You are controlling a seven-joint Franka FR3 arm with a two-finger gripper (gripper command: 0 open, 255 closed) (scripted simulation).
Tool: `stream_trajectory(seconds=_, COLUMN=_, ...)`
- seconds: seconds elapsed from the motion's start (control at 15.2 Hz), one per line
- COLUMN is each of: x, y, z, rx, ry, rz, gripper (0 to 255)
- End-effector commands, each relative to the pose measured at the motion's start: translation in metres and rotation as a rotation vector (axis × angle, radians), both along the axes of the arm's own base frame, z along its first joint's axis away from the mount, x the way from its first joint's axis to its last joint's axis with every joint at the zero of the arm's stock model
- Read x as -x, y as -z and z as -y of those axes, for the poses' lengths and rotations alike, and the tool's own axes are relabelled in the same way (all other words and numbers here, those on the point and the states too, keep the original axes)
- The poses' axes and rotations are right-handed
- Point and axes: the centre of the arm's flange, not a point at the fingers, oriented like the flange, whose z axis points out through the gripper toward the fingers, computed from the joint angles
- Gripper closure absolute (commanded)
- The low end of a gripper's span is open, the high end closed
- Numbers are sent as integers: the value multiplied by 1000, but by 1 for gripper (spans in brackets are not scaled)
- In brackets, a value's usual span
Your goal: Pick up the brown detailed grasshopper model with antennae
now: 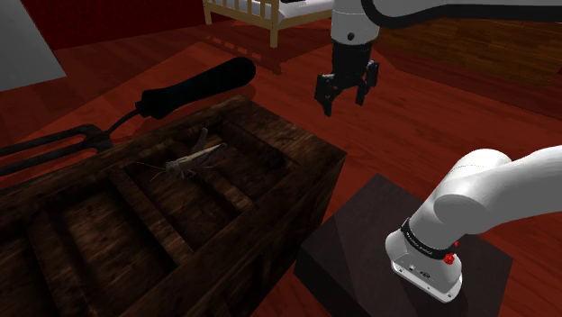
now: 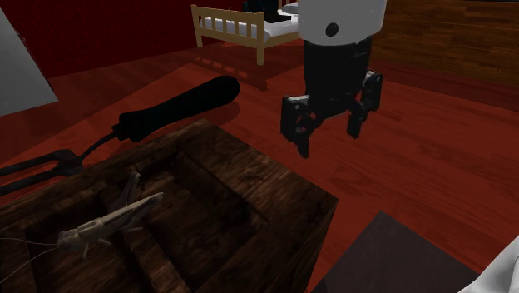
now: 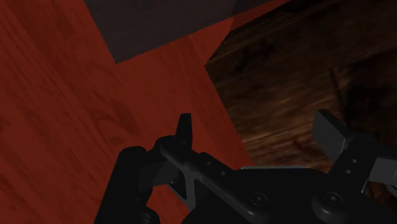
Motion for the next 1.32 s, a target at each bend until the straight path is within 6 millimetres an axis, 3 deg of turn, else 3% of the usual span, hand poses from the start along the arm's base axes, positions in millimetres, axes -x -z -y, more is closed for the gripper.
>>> stream_trajectory(seconds=0.0, x=-5, y=6, z=-27, rx=-2, ry=43, rz=1, gripper=0)
stream_trajectory(seconds=0.59, x=-44, y=31, z=-134, rx=-6, ry=219, rz=6, gripper=0)
stream_trajectory(seconds=1.25, x=-109, y=58, z=-243, rx=-11, ry=415, rz=12, gripper=0)
